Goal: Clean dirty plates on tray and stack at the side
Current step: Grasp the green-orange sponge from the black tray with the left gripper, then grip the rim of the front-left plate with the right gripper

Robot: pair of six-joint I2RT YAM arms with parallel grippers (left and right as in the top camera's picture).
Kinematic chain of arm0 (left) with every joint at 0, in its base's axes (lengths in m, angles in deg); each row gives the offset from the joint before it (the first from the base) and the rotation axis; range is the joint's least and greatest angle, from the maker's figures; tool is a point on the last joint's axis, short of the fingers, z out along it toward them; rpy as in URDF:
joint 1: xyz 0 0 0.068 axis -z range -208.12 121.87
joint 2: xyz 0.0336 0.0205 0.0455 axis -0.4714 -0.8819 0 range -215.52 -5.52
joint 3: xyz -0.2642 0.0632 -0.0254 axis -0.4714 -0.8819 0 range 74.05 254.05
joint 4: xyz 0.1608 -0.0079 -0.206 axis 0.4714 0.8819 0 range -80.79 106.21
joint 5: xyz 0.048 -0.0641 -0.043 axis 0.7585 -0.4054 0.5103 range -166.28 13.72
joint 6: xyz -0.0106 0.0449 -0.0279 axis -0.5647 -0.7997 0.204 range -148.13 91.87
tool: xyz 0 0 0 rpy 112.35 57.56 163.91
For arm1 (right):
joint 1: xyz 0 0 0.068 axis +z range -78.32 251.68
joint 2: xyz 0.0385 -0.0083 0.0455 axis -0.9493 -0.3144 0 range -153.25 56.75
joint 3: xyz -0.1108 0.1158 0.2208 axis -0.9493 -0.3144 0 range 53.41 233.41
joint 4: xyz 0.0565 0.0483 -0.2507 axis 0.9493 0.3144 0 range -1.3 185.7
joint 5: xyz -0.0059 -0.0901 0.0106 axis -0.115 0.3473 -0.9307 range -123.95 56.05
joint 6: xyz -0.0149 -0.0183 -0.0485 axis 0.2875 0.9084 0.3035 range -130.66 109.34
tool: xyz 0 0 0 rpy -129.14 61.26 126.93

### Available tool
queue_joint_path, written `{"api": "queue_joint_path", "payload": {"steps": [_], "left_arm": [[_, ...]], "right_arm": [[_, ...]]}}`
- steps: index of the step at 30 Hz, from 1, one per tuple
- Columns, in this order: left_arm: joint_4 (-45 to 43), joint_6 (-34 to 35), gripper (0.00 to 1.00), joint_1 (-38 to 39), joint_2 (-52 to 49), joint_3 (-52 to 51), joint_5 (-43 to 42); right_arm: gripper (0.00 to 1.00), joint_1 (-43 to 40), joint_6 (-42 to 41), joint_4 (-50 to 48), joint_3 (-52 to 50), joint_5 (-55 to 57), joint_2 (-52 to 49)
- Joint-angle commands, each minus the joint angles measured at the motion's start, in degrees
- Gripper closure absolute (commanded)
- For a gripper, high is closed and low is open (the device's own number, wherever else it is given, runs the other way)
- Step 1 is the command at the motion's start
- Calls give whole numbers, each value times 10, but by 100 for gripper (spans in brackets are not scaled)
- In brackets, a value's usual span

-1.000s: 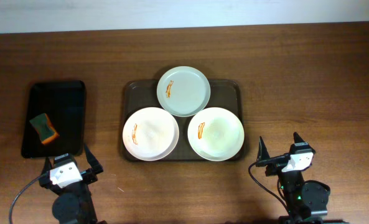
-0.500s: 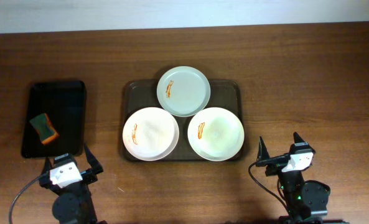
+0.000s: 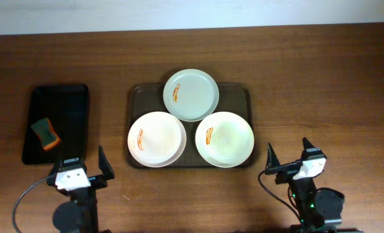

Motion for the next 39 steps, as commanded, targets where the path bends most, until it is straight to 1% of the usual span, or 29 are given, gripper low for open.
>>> {"api": "queue_joint_path", "payload": {"steps": [1,2,3,4,6,7,9,10,11,13,15,17,18,19,20,21,22,23,24,25,26,30,31,32,33,34,35,36,39], "left_arm": [[8,14,1,3,-101,112,-27],[21,14,1,3,-161,168,-31],[39,14,1,3,-218,223,-51],[52,14,1,3,-257,260,-68],[105,14,1,3,-369,363,-99],[160,14,1,3,-437,437,-105],[262,14,1,3,-537,558,-114],[335,14,1,3,-601,638,-123],[382,14,1,3,-637,687,-150],[425,14,0,3,-676,740,-198],[444,15,0,3,-698,751,-207],[445,14,1,3,-702,751,-207],[443,1,0,3,-702,751,-202],[437,-25,1,2,-702,751,-192],[432,-33,1,-1,-707,751,-166],[436,6,0,-7,-715,751,-118],[447,68,1,-14,-727,751,-63],[462,81,3,-21,-745,751,-22],[471,81,3,-25,-758,751,-22],[475,70,4,-26,-778,751,-21],[480,42,4,-26,-805,751,-21],[496,38,8,-26,-892,751,45],[487,38,9,-29,-906,751,58],[471,38,9,-30,-917,751,89],[432,-4,6,-30,-934,751,120],[409,-58,5,-30,-947,751,120],[398,-92,7,-30,-956,751,121],[392,-95,9,-35,-970,751,144],[381,-89,13,-58,-1006,751,148]], "right_arm": [[2,3,-9,43,94,-26,-19],[2,3,-9,79,144,-26,-46],[2,3,-9,109,195,-24,-80],[2,3,-9,125,228,-24,-109],[2,3,-9,168,312,-24,-189],[2,3,-9,210,377,-24,-261],[2,3,-9,277,480,-25,-385],[2,3,-9,319,542,-32,-462],[2,3,-8,353,592,-45,-524],[2,3,-9,383,649,-59,-608],[2,3,-9,383,680,-165,-709],[2,3,-2,377,680,-270,-767],[2,7,-2,374,680,-280,-789],[3,16,-3,374,680,-277,-807],[6,34,-21,375,680,-258,-824],[7,74,-75,372,680,-211,-840],[10,107,-124,365,680,-177,-846],[16,172,-196,344,680,-126,-852],[21,201,-227,335,680,-95,-857],[28,240,-256,316,680,-62,-871],[31,263,-263,299,680,-54,-887],[39,317,-267,222,680,-54,-976],[40,326,-267,211,680,-54,-994],[40,334,-267,203,680,-54,-1008],[40,345,-267,194,680,-54,-1028],[40,352,-267,192,680,-54,-1038],[40,358,-267,190,680,-54,-1046],[40,363,-267,185,680,-54,-1054],[40,364,-259,184,680,-36,-1054]]}}
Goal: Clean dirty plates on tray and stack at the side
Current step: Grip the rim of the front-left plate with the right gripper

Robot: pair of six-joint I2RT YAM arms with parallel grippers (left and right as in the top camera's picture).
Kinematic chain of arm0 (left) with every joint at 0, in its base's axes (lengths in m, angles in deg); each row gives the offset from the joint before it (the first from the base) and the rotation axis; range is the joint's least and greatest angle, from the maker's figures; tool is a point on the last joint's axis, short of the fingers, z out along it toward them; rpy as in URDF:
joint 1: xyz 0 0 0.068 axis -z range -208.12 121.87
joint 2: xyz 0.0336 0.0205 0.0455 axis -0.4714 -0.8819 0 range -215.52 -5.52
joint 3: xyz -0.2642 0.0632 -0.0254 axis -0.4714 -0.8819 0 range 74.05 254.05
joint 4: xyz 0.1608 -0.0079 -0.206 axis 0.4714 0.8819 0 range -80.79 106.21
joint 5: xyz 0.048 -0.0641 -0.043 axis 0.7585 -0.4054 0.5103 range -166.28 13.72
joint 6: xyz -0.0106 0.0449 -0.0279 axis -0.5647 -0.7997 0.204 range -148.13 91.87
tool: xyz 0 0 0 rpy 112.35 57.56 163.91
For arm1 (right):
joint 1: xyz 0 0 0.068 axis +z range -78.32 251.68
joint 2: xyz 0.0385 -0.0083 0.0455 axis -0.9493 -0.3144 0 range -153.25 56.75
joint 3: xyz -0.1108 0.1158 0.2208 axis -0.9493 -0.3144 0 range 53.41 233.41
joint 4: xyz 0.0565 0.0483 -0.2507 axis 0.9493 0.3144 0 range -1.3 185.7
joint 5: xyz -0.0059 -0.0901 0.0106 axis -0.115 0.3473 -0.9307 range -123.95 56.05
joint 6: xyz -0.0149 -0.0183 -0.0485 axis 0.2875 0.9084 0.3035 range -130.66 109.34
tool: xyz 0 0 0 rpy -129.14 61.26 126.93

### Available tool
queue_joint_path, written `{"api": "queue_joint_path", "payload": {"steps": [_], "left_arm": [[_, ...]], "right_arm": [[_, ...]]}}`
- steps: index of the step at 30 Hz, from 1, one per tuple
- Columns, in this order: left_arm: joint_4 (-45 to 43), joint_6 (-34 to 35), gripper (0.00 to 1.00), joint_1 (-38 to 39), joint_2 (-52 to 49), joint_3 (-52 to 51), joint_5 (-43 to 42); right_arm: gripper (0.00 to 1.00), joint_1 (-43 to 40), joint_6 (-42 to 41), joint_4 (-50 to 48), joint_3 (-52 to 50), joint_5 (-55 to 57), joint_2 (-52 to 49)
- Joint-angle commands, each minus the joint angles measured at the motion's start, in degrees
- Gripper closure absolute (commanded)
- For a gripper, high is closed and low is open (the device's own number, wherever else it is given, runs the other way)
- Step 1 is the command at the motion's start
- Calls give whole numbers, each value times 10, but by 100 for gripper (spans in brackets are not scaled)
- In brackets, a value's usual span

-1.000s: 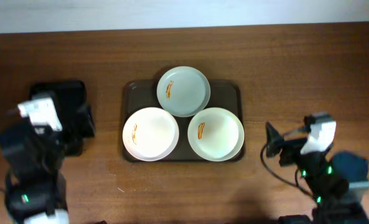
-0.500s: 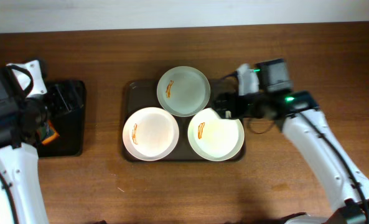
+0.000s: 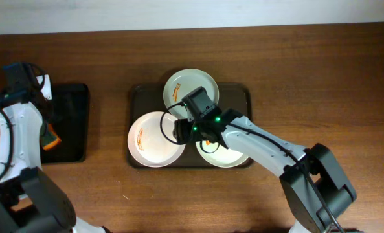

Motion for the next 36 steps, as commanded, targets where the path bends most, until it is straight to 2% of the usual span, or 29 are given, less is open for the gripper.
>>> {"api": "queue_joint_path", "payload": {"steps": [1,3,4,8,11,12,14,16,18,19,23,28,30,34,36], "left_arm": [[-6,-21,14,-29,-45,6,22],[-14,-14,16,-40,-74,6,40],[-22,11,16,-45,-87,6,63],[-37,28,16,-56,-143,6,62],[-56,33,24,-60,-180,6,63],[-61,48,29,-65,-183,6,62],[-69,68,53,-68,-184,6,62],[-70,68,67,-68,-184,6,62],[-69,68,98,-69,-184,6,62],[-69,68,100,-68,-184,7,62],[-12,68,100,-61,-170,50,46],[142,68,100,-31,-108,163,-59],[175,67,100,-17,-84,167,-102],[197,43,100,30,-71,167,-115],[184,28,100,50,-71,167,-115]], "right_arm": [[40,4,8,-2,9,31,-5],[40,4,8,-1,9,34,-5],[40,6,8,-1,9,35,-5],[39,7,8,-2,8,35,-5],[39,7,8,-1,7,35,-5],[39,7,8,-1,7,35,-5],[39,7,8,-1,7,37,-5],[39,7,8,-1,7,37,-5],[39,7,8,-1,7,37,-5],[39,7,8,-1,7,37,-5],[40,7,8,-1,7,34,-5],[39,7,8,10,7,32,-5],[39,7,8,18,7,32,-5],[41,38,1,7,7,38,-17],[49,44,-45,8,7,45,-37]]}}
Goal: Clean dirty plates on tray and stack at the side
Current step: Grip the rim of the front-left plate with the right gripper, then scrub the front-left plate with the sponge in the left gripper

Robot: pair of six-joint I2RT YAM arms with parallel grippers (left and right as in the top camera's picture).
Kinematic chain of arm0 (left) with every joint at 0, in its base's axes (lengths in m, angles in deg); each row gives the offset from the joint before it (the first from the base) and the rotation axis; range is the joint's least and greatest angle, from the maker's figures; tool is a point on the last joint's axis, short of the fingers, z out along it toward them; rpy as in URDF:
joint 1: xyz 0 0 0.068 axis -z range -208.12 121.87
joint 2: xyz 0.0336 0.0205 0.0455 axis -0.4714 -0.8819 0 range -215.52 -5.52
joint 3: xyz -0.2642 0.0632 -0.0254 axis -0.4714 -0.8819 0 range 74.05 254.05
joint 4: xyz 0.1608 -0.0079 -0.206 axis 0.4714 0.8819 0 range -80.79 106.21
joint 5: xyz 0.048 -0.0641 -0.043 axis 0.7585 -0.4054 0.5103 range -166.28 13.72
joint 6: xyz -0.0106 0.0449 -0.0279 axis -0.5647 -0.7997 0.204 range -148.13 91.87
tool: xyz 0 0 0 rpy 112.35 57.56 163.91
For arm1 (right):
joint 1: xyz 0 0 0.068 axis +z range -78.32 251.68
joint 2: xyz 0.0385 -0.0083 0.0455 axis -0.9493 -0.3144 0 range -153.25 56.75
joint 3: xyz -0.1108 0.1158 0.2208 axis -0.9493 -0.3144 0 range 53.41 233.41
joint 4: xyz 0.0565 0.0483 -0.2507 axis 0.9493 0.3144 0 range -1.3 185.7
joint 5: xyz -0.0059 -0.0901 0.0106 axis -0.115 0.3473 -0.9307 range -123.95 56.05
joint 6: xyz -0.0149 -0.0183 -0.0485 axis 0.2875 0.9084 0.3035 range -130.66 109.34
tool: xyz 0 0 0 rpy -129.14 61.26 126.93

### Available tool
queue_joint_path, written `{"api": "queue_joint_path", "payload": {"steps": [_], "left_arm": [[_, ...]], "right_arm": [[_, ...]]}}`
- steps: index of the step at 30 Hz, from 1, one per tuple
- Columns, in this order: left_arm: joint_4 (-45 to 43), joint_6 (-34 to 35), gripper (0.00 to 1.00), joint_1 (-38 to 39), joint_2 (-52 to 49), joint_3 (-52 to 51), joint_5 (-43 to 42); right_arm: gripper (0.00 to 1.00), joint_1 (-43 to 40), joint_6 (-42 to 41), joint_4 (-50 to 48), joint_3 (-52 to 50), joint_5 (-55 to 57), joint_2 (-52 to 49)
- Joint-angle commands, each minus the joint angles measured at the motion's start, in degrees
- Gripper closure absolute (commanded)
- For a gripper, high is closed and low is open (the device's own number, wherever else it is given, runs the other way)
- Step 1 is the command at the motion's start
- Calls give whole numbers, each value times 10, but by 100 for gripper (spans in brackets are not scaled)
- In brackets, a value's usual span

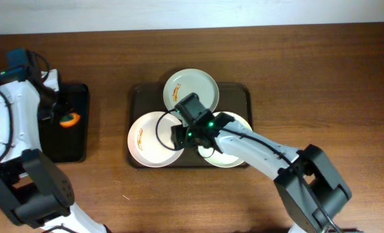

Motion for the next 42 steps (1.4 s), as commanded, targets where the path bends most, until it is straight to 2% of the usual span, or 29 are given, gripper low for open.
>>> {"api": "queue_joint_path", "payload": {"steps": [1,4,6,9,10,14,18,21,23,26,29,32,36,38,42], "left_arm": [[-16,-28,100,31,15,10,-14],[-39,-59,100,51,16,10,-35],[-45,-84,100,67,21,10,-56],[-50,-84,100,90,31,10,-59],[-60,-84,100,96,38,10,-59],[-68,-89,100,99,44,10,-92],[-68,-92,100,99,44,10,-105],[-71,-92,100,100,44,10,-105],[-72,-92,100,102,44,10,-105],[-78,-92,100,103,44,10,-105],[-79,-92,100,103,44,10,-105],[-79,-92,100,103,44,10,-105],[-80,-92,100,103,44,10,-105],[-80,-92,100,103,44,10,-105],[-73,-92,100,115,44,10,-105]], "right_arm": [[52,9,-56,4,7,15,-35],[56,9,-60,8,7,21,-42],[63,9,-67,9,7,21,-42],[61,6,-59,4,12,18,-41],[55,4,-34,21,32,16,-40],[51,5,-29,153,133,55,-37],[51,9,-73,216,133,90,-45],[51,14,-67,165,114,136,-73],[47,12,-20,141,114,146,-88],[46,12,-15,128,114,201,-90],[42,13,12,104,113,198,-96],[42,12,12,98,113,146,-114],[60,13,2,106,113,89,-115],[67,13,-56,128,113,82,-115],[71,24,-139,148,106,57,-116]]}}
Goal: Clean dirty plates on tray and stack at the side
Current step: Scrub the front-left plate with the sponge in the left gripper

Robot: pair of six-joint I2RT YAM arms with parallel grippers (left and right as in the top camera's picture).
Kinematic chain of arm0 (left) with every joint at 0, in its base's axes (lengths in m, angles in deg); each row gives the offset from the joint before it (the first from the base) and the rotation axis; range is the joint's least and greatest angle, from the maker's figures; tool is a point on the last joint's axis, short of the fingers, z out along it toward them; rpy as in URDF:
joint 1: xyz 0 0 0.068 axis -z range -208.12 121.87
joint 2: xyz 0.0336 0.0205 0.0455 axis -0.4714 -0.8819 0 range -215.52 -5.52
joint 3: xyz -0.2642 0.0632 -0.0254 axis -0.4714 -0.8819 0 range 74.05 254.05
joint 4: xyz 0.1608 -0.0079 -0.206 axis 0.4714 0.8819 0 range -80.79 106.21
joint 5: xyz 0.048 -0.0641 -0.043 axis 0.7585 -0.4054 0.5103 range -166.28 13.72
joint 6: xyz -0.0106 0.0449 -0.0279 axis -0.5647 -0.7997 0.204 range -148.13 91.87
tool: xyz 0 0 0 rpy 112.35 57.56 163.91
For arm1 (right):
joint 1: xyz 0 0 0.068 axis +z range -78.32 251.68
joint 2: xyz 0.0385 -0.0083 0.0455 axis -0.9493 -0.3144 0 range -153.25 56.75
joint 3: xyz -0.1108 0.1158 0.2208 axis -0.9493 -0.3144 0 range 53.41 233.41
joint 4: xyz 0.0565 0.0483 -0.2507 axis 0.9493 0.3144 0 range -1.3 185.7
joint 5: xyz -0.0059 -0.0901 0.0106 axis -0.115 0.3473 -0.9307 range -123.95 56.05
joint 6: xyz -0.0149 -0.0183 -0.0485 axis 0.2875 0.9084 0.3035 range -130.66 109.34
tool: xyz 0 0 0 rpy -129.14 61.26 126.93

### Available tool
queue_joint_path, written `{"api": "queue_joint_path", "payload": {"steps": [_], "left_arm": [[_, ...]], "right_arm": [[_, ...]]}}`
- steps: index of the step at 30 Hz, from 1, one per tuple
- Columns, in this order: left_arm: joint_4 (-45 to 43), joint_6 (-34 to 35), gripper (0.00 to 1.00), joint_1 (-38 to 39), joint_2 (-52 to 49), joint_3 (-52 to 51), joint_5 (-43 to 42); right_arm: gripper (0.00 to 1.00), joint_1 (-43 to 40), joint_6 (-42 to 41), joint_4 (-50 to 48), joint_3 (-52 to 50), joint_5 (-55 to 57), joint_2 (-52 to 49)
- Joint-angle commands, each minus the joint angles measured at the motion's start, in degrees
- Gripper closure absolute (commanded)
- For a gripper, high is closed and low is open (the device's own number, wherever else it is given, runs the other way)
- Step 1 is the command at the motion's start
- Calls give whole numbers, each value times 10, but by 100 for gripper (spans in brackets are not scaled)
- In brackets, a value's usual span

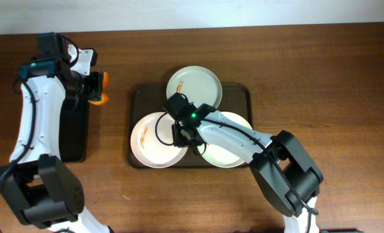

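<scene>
Three pale plates lie on the brown tray (240,97), each with an orange-red smear: a back plate (193,85), a left plate (149,142) and a right plate (229,142). My right gripper (180,134) sits at the left plate's right rim, between the left and right plates, and appears shut on that rim; the wrist hides its fingers. Held above the table between the black tray and the brown tray, my left gripper (94,86) is shut on the orange sponge (101,97).
A black tray (72,136) lies at the far left, partly under my left arm. Bare wooden table (321,84) stretches to the right of the brown tray and along the front edge.
My left gripper has left the black tray with the sponge and is now to the right of it, near the brown tray's back left corner. My right gripper stays at the left plate's rim.
Both arms first rested at the front edge, with the sponge lying on the black tray. Then my left arm reached over the black tray and my right gripper came down among the plates. Later the left gripper had the sponge, and now it holds it beside the brown tray.
</scene>
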Motion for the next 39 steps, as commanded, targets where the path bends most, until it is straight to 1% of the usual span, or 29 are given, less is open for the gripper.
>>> {"api": "queue_joint_path", "payload": {"steps": [1,3,5,9,10,11,14,16,18,19,21,23,24,26,27,28,29,30,32,33,34,36,38,39], "left_arm": [[8,-11,100,20,18,10,-13],[27,-12,100,38,18,10,-13],[57,-12,100,58,18,6,-13],[71,-18,100,99,18,-64,-13],[68,-20,100,111,18,-109,-13],[53,-20,100,117,18,-151,-13],[-36,1,100,126,18,-272,-17],[-101,45,100,126,18,-323,-17],[-177,115,100,126,18,-370,-17],[-207,141,100,126,18,-386,-17],[-248,144,100,126,18,-396,-17],[-310,144,100,126,18,-401,-16],[-335,144,100,126,18,-402,0],[-344,144,100,126,18,-402,53],[-335,144,100,126,18,-402,71],[-318,144,100,126,18,-402,68],[-287,144,100,126,18,-401,47],[-261,131,100,126,18,-401,5],[-224,17,100,126,18,-401,-179],[-224,1,100,126,18,-401,-206],[-234,-3,100,126,18,-401,-216],[-265,-2,100,125,18,-401,-198],[-308,76,100,125,18,-401,-57],[-315,146,100,125,18,-401,51]], "right_arm": [[73,17,-65,5,-14,-18,-11],[89,18,-65,4,-15,-17,-14],[96,17,-64,1,-15,-16,-17],[96,10,-64,-14,-15,-15,-20],[96,6,-64,-14,-15,-17,-20],[96,5,-64,-14,-15,-17,-20],[96,5,-64,-19,-15,-19,-20],[96,5,-64,-19,-15,-19,-20],[96,5,-64,-21,-15,-19,-20],[96,5,-64,-21,-15,-19,-20],[96,6,-64,-21,-15,-19,-20],[96,6,-64,-21,-15,-19,-20],[96,6,-64,-21,-15,-19,-20],[96,6,-62,-21,-15,-19,-20],[96,6,-62,-21,-15,-19,-20],[96,6,-62,-21,-15,-19,-20],[96,6,-62,-21,-15,-19,-20],[96,6,-62,-21,-15,-19,-20],[96,6,-62,-20,-15,-19,-20],[96,6,-62,-19,-15,-19,-20],[96,6,-62,-19,-15,-19,-20],[96,6,-62,-18,-15,-19,-20],[96,6,-62,-18,-15,-19,-20],[96,6,-62,-18,-15,-19,-20]]}}
